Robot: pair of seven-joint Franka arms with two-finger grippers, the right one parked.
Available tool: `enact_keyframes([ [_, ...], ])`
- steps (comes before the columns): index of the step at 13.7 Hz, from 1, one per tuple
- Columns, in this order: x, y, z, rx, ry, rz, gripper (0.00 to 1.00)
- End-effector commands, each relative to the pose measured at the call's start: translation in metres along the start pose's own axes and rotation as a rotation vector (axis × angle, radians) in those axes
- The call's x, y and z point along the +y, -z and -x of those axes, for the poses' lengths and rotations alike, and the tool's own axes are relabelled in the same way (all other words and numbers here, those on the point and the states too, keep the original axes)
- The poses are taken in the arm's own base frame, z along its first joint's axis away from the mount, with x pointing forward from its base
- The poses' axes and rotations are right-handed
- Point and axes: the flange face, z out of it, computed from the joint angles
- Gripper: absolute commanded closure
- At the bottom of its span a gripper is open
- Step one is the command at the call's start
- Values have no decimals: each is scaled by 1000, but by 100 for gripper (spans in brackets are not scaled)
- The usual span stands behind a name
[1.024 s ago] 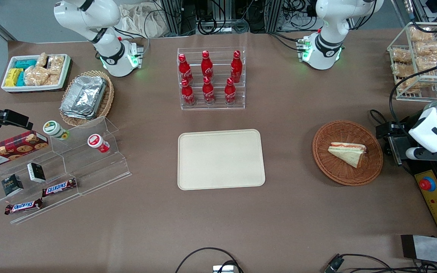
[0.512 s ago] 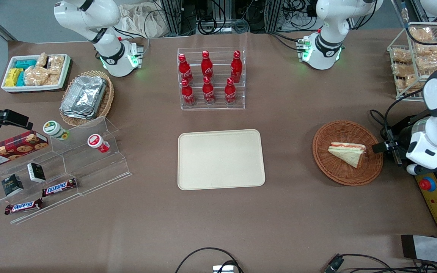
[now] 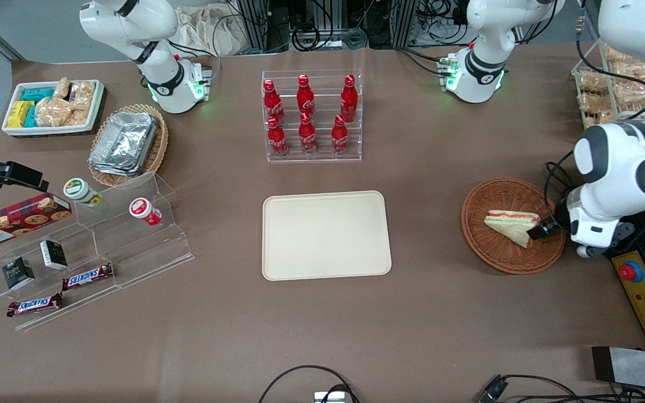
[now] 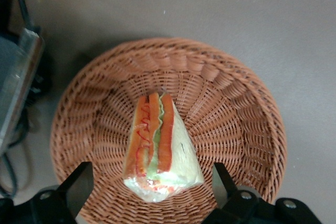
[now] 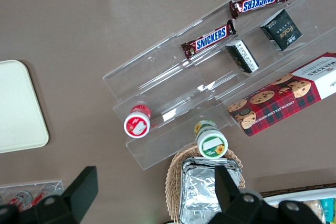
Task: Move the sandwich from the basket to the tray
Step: 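Close the left gripper on the sandwich and lift it from the basket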
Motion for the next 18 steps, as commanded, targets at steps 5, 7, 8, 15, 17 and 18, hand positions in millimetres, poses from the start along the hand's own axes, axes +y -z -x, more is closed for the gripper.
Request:
enact_keyframes([
  [5,2,-57,0,-42,39,-1,0],
  [7,3,-61,0,-47,42,-2,44],
  [8,3,-60,0,-46,39,-3,86],
  [15,19,27,-14,-66,3,-36,100],
  [17,43,82,-15,-81,-33,-42,100],
  [18,57,112,-13,-87,-51,-36,100],
])
